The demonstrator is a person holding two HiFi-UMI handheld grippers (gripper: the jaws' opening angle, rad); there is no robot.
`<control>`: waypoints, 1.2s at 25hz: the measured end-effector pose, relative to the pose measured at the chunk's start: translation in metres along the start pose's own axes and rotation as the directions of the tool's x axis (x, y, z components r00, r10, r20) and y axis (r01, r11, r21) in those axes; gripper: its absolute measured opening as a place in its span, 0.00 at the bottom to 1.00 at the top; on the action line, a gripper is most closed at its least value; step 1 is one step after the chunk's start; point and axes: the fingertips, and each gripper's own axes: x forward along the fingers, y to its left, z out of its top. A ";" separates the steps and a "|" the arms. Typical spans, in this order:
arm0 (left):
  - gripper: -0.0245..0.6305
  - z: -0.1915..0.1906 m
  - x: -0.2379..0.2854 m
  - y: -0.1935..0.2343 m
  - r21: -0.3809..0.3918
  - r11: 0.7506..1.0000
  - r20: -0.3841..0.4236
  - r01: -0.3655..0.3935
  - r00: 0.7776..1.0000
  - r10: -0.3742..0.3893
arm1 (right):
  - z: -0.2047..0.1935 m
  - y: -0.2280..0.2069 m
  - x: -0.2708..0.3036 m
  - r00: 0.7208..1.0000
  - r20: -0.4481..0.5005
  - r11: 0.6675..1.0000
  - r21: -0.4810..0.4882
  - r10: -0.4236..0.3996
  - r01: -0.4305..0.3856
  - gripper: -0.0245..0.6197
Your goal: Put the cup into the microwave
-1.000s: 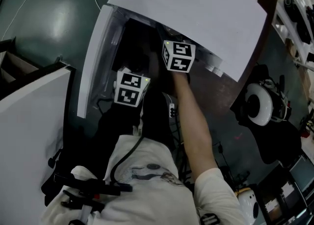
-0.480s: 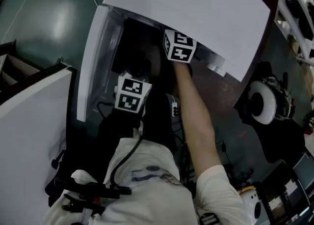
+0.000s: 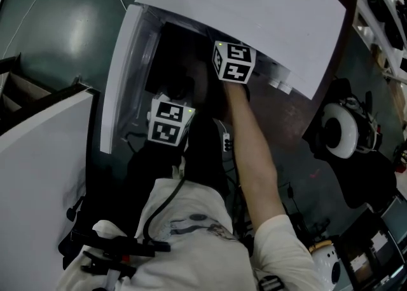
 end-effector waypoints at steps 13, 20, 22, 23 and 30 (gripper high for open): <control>0.04 0.005 -0.039 -0.027 0.089 0.996 0.109 0.014 0.994 -0.024 | -0.040 0.042 -0.157 0.994 -0.011 0.994 0.002 -0.110 0.110 0.10; 0.04 0.004 -0.075 -0.060 0.140 0.985 0.176 0.098 0.977 -0.122 | -0.040 0.061 -0.242 0.980 0.036 0.980 0.043 -0.197 0.196 0.04; 0.04 -0.002 -0.089 -0.072 0.140 0.980 0.185 0.142 0.969 -0.166 | -0.045 0.066 -0.267 0.973 0.024 0.973 0.053 -0.228 0.226 0.04; 0.04 -0.003 -0.095 -0.075 0.148 0.977 0.190 0.152 0.965 -0.179 | -0.046 0.068 -0.277 0.970 0.027 0.969 0.059 -0.242 0.240 0.04; 0.04 -0.006 -0.111 -0.084 0.177 0.970 0.233 0.169 0.950 -0.208 | -0.042 0.068 -0.310 0.955 0.094 0.956 0.106 -0.282 0.272 0.04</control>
